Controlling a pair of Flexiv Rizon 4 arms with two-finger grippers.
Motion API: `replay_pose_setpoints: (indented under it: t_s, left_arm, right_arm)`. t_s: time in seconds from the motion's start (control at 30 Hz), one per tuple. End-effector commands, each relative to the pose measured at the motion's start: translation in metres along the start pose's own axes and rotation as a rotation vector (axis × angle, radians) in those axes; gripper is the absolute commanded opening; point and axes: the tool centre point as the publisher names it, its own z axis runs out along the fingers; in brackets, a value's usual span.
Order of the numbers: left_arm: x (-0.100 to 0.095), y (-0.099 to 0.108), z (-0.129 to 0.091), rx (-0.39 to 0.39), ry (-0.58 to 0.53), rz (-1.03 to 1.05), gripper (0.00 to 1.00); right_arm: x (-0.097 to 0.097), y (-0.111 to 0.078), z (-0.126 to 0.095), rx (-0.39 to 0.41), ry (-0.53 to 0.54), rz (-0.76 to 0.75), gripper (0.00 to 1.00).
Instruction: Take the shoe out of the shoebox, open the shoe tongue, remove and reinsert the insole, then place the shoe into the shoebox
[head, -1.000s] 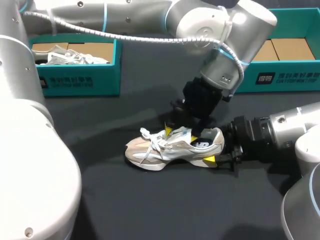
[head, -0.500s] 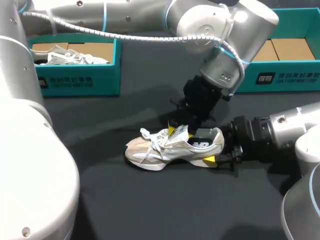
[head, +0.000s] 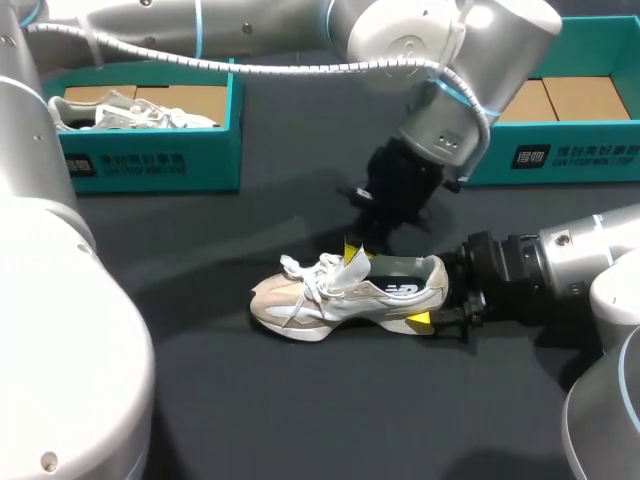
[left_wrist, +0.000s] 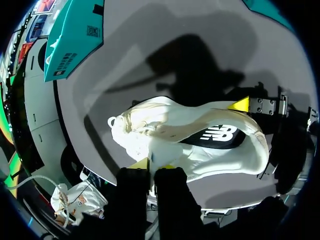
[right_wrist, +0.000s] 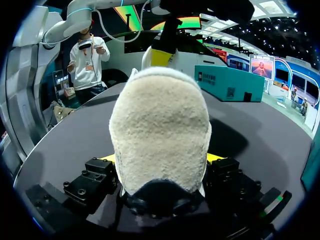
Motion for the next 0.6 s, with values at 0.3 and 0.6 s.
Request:
replay_pose_setpoints:
  t_s: [0.3,0.6]
  left_arm:
    - [-0.062,0.010,0.009,0.028,0.327,-0.003,0.00]
    - [-0.091,0.012,0.032,0.050,0.430,-0.012,0.00]
  right_arm:
    - [0.000,-0.002,0.002,0.003,0.000,0.000,0.00]
    - [0.000,-0.002,0.002,0.003,0.000,0.000,0.00]
